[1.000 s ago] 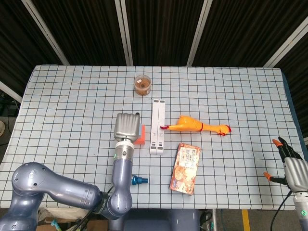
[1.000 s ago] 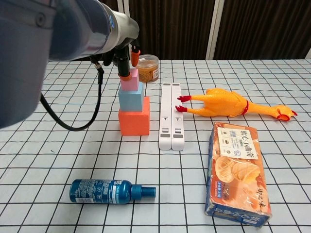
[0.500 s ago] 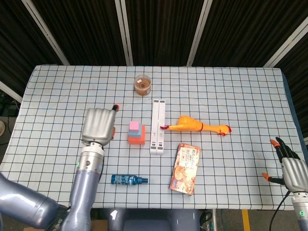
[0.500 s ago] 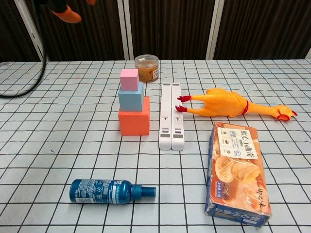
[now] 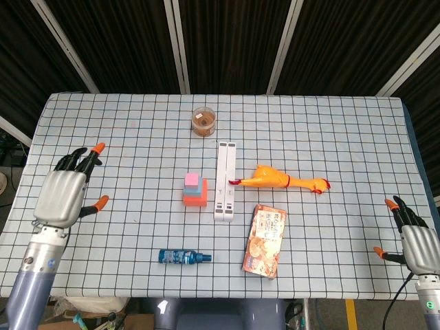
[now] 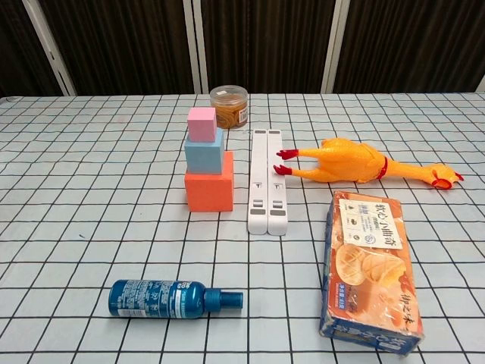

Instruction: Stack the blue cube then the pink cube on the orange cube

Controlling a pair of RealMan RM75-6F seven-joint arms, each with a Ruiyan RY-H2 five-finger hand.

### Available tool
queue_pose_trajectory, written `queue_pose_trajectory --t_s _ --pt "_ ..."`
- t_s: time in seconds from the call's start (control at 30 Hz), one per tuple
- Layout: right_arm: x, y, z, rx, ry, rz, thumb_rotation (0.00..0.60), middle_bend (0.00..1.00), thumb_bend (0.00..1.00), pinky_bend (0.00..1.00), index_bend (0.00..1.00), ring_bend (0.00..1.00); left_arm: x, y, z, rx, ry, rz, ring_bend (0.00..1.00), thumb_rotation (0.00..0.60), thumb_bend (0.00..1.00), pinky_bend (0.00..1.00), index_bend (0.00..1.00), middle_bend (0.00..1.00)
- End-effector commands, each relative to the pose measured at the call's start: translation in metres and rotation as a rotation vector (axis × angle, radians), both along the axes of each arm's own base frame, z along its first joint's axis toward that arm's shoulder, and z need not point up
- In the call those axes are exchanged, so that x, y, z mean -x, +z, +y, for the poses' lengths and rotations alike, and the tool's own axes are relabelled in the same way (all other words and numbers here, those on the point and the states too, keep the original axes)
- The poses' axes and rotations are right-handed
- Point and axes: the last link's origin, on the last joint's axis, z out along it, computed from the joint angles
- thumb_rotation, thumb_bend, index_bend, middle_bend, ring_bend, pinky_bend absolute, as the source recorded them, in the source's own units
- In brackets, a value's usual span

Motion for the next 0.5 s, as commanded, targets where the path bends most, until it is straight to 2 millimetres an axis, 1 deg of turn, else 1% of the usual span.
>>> queue_pose_trajectory --t_s 0.03,0.13,0.23,0.37,0.5 --pt "0.0 0.001 0.0 0.013 0.001 0.001 0.6 0.05 0.04 0.25 0.1 0.15 0.111 -0.011 -0.06 0.113 0.115 0.044 0.0 0.6 0.24 0.09 0.0 0.13" --pt "0.0 0.002 0.0 0.022 0.001 0.009 0.6 0.05 0.04 0.25 0.1 0.15 0.132 -0.023 -0.061 0.079 0.136 0.088 0.0 0.6 0.24 0.07 0.0 0.07" --pt "0.001 0.003 0.0 0.027 -0.003 0.018 0.6 0.05 0.04 0.24 0.1 0.15 0.147 -0.032 -0.06 0.048 0.183 0.113 0.0 0.6 0.24 0.03 0.0 0.03" --pt "-0.001 0.003 0.0 0.028 0.0 0.025 0.6 0.05 0.04 0.24 0.1 0.15 0.153 -0.033 -0.053 -0.002 0.21 0.145 0.0 0.6 0.24 0.02 0.0 0.02" --pt "-0.002 0.002 0.001 0.025 0.001 0.024 0.6 0.05 0.04 0.24 0.1 0.15 0.157 -0.036 -0.054 -0.008 0.213 0.15 0.0 0.6 0.24 0.02 0.0 0.02"
